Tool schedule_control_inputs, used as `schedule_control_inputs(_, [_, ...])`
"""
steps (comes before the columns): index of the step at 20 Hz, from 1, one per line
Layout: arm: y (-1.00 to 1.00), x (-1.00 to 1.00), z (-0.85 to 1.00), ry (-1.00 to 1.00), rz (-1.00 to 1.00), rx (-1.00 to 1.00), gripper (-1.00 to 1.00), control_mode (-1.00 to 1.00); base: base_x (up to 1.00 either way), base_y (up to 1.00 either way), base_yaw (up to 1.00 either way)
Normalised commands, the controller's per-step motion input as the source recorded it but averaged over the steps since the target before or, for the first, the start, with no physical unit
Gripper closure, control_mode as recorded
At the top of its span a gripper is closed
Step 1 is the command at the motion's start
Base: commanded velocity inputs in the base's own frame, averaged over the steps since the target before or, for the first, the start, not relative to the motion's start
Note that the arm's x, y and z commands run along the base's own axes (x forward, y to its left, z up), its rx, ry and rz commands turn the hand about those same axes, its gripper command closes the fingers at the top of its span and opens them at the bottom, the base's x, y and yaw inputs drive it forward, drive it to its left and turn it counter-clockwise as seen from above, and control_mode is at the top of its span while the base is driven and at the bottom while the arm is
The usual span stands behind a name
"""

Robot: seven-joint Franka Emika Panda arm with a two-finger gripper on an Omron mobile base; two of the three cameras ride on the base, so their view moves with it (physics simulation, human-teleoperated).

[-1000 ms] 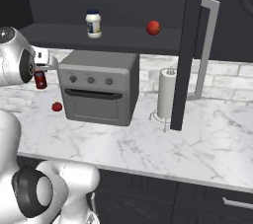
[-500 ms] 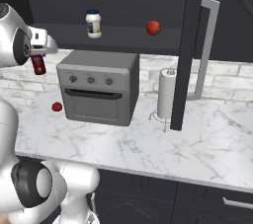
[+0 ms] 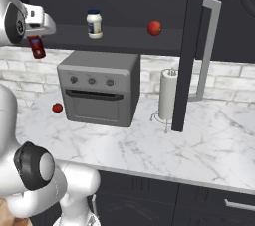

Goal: Pick the mayonnaise and condiment bottle from the counter and place them in the cabinet.

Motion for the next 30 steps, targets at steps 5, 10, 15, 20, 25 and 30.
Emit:
schedule_control_inputs(5, [0.00, 0.00, 0.19, -0.01, 0.01, -0.06, 1.00, -1.00, 0.00, 0.00, 0.00])
schedule_control_inputs(10, [0.00, 0.01, 0.00, 0.00, 0.02, -0.03, 1.00, -1.00, 0.00, 0.00, 0.00])
schedule_control_inputs(15, [-0.05, 0.12, 0.00, 0.00, 0.02, -0.03, 1.00, -1.00, 0.00, 0.00, 0.00])
schedule_control_inputs(20, [-0.10, 0.37, 0.00, 0.00, 0.00, -0.01, 1.00, -1.00, 0.00, 0.00, 0.00])
schedule_control_inputs(25, [-0.03, 0.24, -0.01, 0.00, 0.00, 0.00, 1.00, -1.00, 0.00, 0.00, 0.00])
schedule_control_inputs(30, [0.00, 0.13, -0.23, 0.00, 0.01, -0.03, 1.00, -1.00, 0.00, 0.00, 0.00])
